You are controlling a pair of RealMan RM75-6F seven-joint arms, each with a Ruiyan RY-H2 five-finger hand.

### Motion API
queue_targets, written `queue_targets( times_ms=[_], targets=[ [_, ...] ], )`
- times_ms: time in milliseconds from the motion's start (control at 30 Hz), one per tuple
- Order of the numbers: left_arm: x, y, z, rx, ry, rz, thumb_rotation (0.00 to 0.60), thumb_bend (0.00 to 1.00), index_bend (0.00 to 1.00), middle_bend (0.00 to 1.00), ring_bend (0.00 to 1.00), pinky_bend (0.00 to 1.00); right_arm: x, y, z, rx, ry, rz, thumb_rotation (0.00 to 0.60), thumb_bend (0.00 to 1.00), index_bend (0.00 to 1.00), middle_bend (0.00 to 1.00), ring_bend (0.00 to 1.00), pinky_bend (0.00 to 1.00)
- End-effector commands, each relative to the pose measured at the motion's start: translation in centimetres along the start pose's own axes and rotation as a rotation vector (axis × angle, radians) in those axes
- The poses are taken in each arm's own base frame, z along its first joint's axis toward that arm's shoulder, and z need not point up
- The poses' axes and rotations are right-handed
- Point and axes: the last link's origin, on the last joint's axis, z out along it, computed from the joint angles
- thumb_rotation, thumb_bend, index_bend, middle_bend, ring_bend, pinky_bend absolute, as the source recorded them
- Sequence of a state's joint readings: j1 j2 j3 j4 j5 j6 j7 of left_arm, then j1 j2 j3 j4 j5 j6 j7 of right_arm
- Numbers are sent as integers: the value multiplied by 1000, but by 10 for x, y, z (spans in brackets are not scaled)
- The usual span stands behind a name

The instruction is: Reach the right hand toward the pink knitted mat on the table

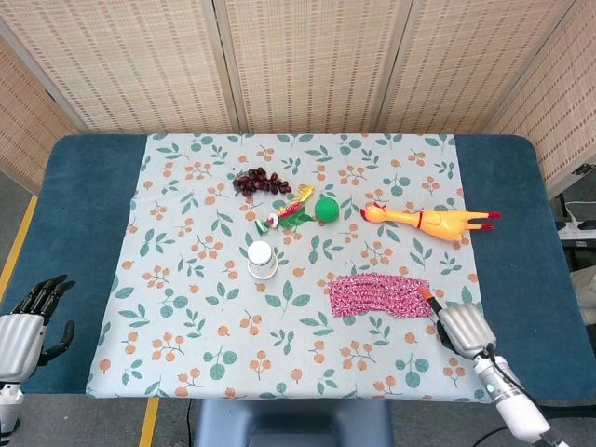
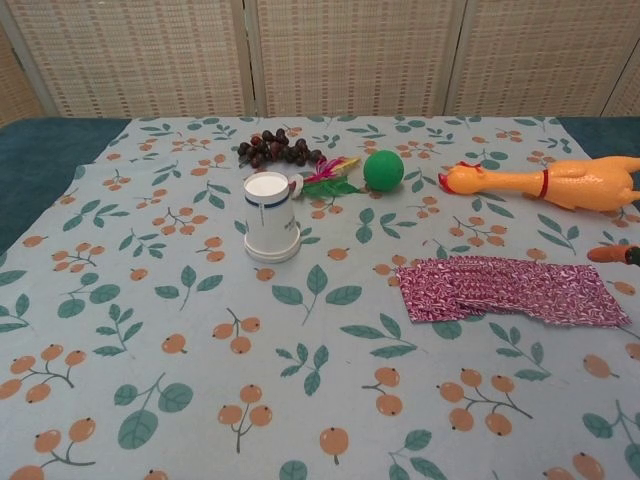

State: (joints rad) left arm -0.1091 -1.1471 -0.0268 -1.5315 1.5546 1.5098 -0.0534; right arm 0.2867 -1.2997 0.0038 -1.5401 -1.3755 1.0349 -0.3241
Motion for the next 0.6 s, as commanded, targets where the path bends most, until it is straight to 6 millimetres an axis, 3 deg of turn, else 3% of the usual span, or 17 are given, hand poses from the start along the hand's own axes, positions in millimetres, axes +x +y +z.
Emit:
queue_targets(
  times_ms=[33,600],
  targets=[
    [0,0,0,-1,-3,0,600,492,158,121,131,340,-4,-2,9,-9,-39,-8,600,751,0,768,852,950],
    [-1,0,1,-1,-13,2,600,491,163,121,131,341,-11,-6,25,-13,-118,-4,600,753,0,768,852,950]
  ],
)
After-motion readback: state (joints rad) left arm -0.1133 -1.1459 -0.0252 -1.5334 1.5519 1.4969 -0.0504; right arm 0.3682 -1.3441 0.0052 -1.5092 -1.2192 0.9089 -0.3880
